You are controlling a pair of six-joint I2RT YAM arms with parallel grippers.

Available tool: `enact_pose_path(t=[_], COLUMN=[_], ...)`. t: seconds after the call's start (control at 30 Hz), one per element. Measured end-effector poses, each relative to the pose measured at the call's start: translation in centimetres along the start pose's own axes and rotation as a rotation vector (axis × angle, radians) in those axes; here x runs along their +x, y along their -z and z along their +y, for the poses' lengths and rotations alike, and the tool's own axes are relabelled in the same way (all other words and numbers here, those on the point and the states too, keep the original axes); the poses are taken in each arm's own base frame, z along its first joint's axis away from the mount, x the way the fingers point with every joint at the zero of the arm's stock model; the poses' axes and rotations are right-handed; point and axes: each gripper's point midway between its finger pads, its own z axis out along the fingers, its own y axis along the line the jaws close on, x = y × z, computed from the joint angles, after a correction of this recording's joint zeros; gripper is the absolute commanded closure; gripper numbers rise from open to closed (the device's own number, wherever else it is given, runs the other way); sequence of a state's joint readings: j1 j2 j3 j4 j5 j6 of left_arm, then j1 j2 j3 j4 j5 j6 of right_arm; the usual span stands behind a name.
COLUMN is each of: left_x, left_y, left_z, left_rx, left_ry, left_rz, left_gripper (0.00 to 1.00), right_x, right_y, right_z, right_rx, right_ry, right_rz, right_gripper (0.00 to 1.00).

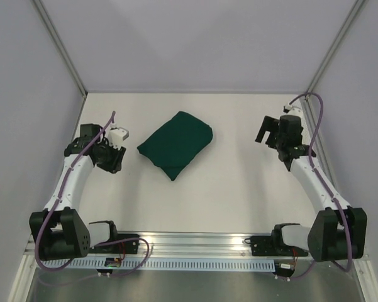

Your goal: Prepare the surgical pack

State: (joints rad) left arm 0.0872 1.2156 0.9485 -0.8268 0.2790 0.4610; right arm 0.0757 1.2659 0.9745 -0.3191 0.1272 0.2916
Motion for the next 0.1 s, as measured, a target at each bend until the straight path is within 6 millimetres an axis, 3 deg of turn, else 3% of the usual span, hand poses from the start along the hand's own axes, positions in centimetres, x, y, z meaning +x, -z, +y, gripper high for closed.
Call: enact_pose_path(t=[0.1], left_x=[0.0], left_y=[0.0], left_z=[0.0], left_rx=[-0.001], left_ry=[0.005], left_rz=[-0.001], left_gripper=[0.51], right_x=[3.8], right_y=[0.0], right_z=[-2.2], right_rx=[0.074], right_ry=[-0.002], right_rz=[0.043], right_gripper=[0.0])
